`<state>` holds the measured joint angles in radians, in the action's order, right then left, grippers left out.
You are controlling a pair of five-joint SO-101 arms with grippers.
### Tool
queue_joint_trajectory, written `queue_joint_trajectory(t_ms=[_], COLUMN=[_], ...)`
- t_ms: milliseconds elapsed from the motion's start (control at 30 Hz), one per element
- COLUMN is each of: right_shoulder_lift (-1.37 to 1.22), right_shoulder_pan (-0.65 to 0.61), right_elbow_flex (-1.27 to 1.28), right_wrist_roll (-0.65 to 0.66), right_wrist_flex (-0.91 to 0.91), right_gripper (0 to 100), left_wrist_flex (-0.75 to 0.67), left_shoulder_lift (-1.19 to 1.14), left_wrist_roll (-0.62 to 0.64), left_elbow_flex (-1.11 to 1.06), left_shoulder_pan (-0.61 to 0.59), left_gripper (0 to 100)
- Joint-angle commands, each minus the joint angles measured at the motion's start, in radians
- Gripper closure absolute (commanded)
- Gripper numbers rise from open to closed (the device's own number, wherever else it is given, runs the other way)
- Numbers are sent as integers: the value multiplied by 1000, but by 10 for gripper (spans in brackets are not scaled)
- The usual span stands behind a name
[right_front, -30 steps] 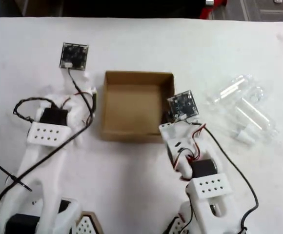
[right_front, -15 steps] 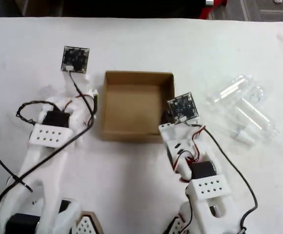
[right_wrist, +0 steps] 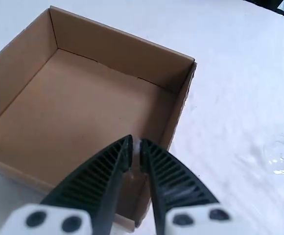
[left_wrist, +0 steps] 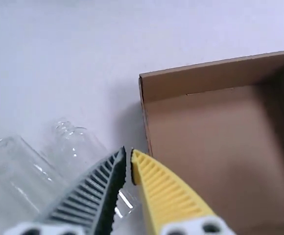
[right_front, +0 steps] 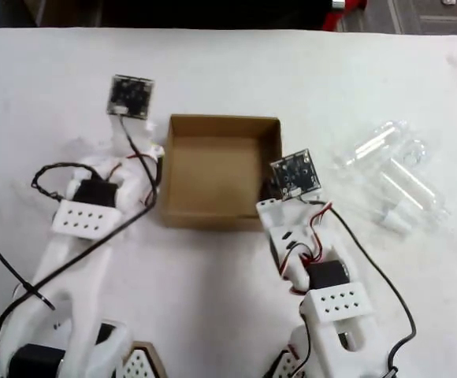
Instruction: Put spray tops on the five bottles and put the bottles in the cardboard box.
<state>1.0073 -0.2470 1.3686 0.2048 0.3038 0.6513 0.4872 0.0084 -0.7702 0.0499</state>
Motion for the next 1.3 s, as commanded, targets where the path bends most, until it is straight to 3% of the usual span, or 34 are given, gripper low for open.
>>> queue_joint_trajectory(t_ms=[0,167,267,433,767,933,1000,1100,1267], right_shoulder_lift=[-2,-2,1,-1,-1,-2,-2,-1,1], right_shoulder_pan=[10,10,10,10,19,21,13,8,-13], right_elbow_flex=[-5,-3,20,71,75,101,123,144,149], right_wrist_roll=[0,0,0,2,2,12,74,103,112], right_wrist_flex=[-22,-24,-59,-147,-157,-223,-259,-295,-294], right_gripper=[982,982,982,982,981,978,981,981,981], left_wrist_flex=[-26,-25,61,371,783,908,977,1051,1065], left_shoulder_lift=[2,2,2,-94,-680,-915,-995,-1107,-1305], left_wrist_roll=[-21,-20,-18,-17,-14,201,279,288,295], left_elbow_flex=[0,3,72,440,1169,1479,1599,1772,1952], left_shoulder_pan=[41,35,18,-35,-50,-154,-191,-226,-255], left_gripper=[976,976,973,972,972,967,924,850,858])
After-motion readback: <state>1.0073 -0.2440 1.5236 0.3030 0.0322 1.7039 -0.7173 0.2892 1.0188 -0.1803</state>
